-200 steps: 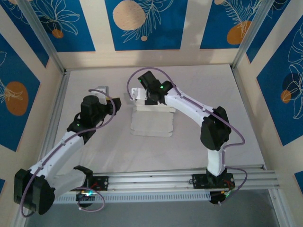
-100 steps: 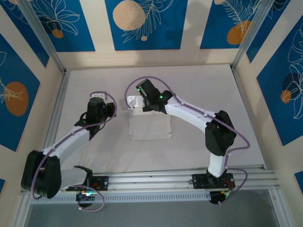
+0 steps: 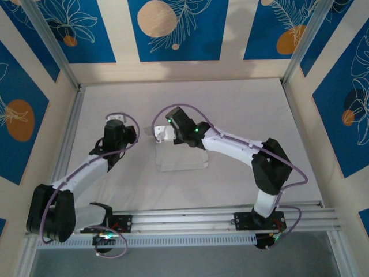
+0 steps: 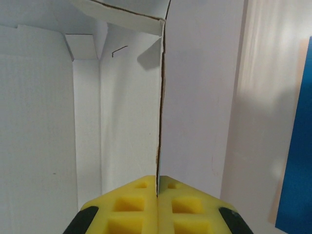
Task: Fold the paper box
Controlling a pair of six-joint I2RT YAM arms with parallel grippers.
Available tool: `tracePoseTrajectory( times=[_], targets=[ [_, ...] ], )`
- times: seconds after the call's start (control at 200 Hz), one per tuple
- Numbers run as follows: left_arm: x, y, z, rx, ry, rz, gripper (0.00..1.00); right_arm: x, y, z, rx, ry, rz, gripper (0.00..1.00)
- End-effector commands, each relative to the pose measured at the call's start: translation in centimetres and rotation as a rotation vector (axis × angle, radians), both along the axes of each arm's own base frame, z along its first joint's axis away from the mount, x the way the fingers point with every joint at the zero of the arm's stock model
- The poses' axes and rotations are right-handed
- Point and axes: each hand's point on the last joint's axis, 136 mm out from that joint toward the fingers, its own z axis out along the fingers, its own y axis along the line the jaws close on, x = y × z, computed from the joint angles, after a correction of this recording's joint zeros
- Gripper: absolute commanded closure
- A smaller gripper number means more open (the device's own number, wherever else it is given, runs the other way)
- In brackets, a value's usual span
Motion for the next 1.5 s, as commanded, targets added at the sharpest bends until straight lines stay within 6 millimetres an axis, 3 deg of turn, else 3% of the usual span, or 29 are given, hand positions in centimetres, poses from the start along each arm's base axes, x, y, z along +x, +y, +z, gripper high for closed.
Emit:
tracePoseTrajectory(
  times=[0.0, 0.195, 0.34, 0.465, 0.725, 0.96, 1.131, 1.496],
  targets=[
    [1.6, 1.5, 0.6, 0.066, -0.023, 0.030, 0.95, -0.2, 0.8, 1.6, 0.039, -0.084, 0.021, 1.00],
    [4.3, 1.7, 0.1, 0.074, -0.022, 0.004, 0.90, -1.0, 0.8, 1.5, 0.049, -0.101, 0.039, 1.00],
    [6.3, -1.5, -1.3, 0.018, 0.035, -0.178, 0.90, -1.1, 0.6, 1.1, 0.043, -0.071, 0.037, 1.00],
    [6.7, -4.5, -2.5, -0.091, 0.077, -0.312, 0.89, -0.9, 0.6, 1.2, 0.048, -0.025, 0.033, 1.00],
    [4.8, -6.5, -5.3, -0.222, 0.161, -0.380, 0.91, 0.4, 0.9, 1.6, 0.053, 0.028, 0.010, 1.00],
    [2.4, -8.8, -6.6, -0.310, 0.218, -0.433, 0.91, 0.8, 1.2, 1.6, 0.059, 0.039, 0.000, 1.00],
    [1.6, -8.8, -7.8, -0.348, 0.256, -0.387, 0.91, 0.3, 1.1, 0.5, 0.053, 0.058, -0.009, 1.00],
    [1.5, -8.9, -6.9, -0.462, 0.216, -0.335, 0.91, -1.1, 1.0, -1.6, 0.039, 0.061, -0.011, 1.00]
  ],
)
